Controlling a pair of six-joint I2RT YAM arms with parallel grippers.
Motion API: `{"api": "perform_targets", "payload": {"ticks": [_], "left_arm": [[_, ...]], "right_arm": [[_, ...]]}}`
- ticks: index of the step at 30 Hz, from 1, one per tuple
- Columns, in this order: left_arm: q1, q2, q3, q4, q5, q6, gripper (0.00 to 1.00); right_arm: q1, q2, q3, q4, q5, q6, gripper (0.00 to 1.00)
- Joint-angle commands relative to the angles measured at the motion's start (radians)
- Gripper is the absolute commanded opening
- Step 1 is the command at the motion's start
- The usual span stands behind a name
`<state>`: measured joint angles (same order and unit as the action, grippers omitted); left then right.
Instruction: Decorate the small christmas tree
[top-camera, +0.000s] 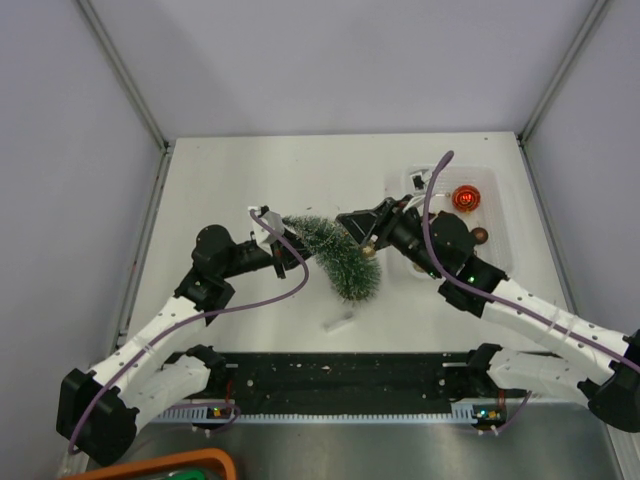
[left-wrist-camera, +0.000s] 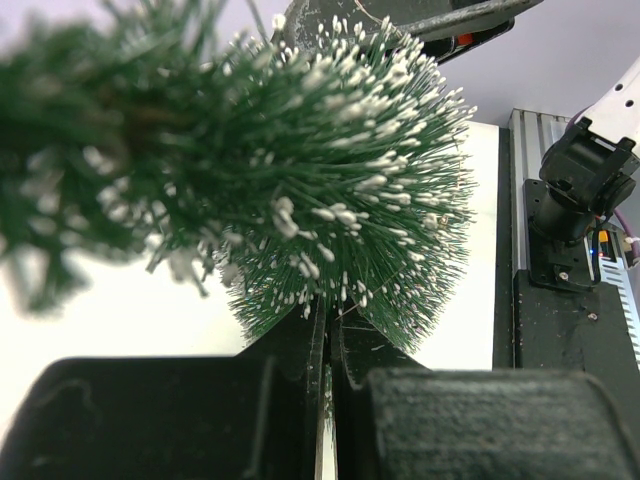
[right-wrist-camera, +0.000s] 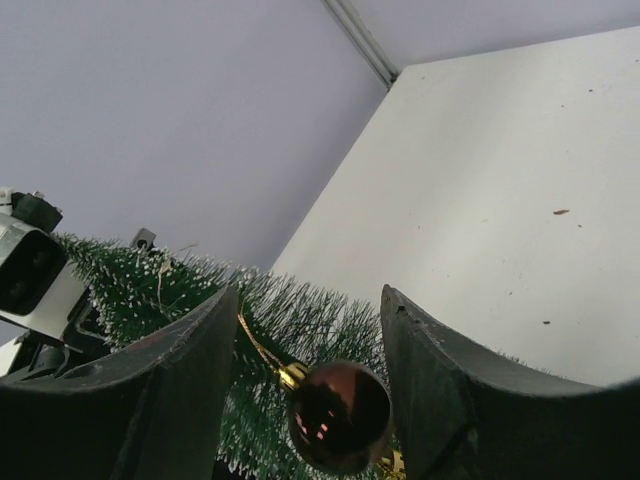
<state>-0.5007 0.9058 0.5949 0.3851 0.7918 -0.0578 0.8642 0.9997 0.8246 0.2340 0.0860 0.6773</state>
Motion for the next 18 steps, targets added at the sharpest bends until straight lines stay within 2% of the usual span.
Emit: {"api": "perform_targets", "payload": {"ticks": [1,12,16,18], "left_arm": [[-0.007,-0.001,0.017,0.003,0.007,-0.014,0.00],[-0.007,-0.004,0.013,0.006,0.004,-0.014,0.00],[-0.006,-0.008,0.008,0.005,0.001,-0.014,0.00],[-0.004,-0.011,0.006,0.005,0.001,-0.016,0.00]], "right_arm": [[0.015,-0.027,0.018,-0.010,0.026,-0.028,0.60],[-0.020,-0.082,0.034,-0.110,0.093,-0.061,0.65],[-0.103,-0.137,0.070,-0.232,0.155,-0.085,0.68],[-0.183,-0.150,0.091,-0.336,0.204,-0.085,0.70]]}}
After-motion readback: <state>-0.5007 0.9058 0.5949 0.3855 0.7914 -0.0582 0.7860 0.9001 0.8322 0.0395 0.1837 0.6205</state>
